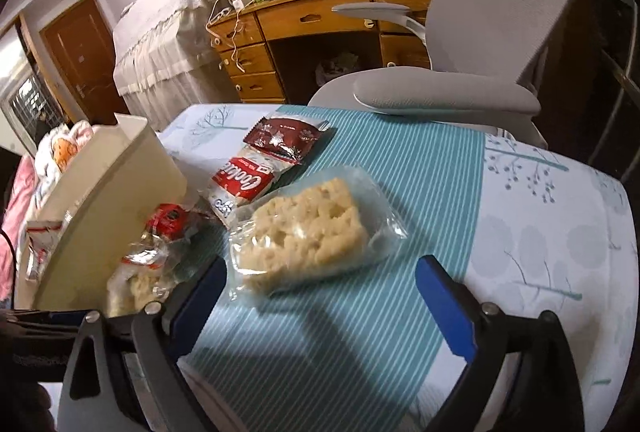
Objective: Organize snacks
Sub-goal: 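Move both grippers back from the tray toward the pastry bags, then grasp a clear pastry bag with the left gripper while the right gripper grasps the large pastry bag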
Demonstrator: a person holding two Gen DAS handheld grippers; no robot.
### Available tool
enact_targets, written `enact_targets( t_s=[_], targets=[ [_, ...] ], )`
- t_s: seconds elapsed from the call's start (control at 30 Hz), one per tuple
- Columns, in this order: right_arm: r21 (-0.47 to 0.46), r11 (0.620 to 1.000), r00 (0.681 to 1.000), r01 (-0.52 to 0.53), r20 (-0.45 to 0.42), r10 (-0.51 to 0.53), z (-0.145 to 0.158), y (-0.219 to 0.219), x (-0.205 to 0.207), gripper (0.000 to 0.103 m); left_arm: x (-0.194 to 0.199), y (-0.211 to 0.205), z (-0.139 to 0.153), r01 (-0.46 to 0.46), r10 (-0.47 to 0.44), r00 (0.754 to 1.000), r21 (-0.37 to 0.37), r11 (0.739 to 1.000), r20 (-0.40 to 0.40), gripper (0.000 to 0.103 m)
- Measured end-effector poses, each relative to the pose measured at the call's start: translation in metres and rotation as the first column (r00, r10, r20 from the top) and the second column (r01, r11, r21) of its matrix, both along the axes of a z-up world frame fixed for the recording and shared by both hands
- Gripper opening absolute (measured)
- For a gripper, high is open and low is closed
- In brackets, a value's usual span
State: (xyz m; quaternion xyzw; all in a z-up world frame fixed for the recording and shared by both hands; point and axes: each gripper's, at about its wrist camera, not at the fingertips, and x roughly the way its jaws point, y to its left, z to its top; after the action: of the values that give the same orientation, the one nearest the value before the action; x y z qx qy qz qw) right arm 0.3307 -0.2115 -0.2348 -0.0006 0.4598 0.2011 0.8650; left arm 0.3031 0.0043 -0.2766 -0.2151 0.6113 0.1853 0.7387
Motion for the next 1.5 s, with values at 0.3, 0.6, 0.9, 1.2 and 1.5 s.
enact_targets(
  t_s=[0.3,0.6,0.9,1.2,1.5],
  targets=[
    [-0.061,0.997,0.999,-0.043,-0.008,0.042,-0.014,0.014,0.009,0.097,0.012,0.014,-0.010,-0.085,0.085,0.996,-0.030,0.996,-0.003,0.088],
    [-0.051,0.998,0.999,-0.045,-0.023,0.044,-0.018,0.018,0.017,0.097,0.012,0.027,-0.021,-0.142,0.145,0.989,-0.092,0.986,0.027,0.089],
    [-0.103,0.991,0.996,-0.089,-0.008,0.088,-0.022,0.036,0.018,0.097,0.026,0.037,-0.028,-0.196,0.199,0.980,-0.102,0.975,0.014,0.091],
    [-0.099,0.991,0.995,-0.094,0.006,0.095,-0.021,0.036,0.013,0.089,0.037,0.033,-0.036,-0.216,0.219,0.975,-0.087,0.972,0.030,0.091],
    [-0.086,0.991,0.995,-0.100,0.001,0.100,-0.018,0.036,0.010,0.081,0.032,0.034,-0.030,-0.231,0.233,0.972,-0.056,0.971,0.041,0.078]
  ],
)
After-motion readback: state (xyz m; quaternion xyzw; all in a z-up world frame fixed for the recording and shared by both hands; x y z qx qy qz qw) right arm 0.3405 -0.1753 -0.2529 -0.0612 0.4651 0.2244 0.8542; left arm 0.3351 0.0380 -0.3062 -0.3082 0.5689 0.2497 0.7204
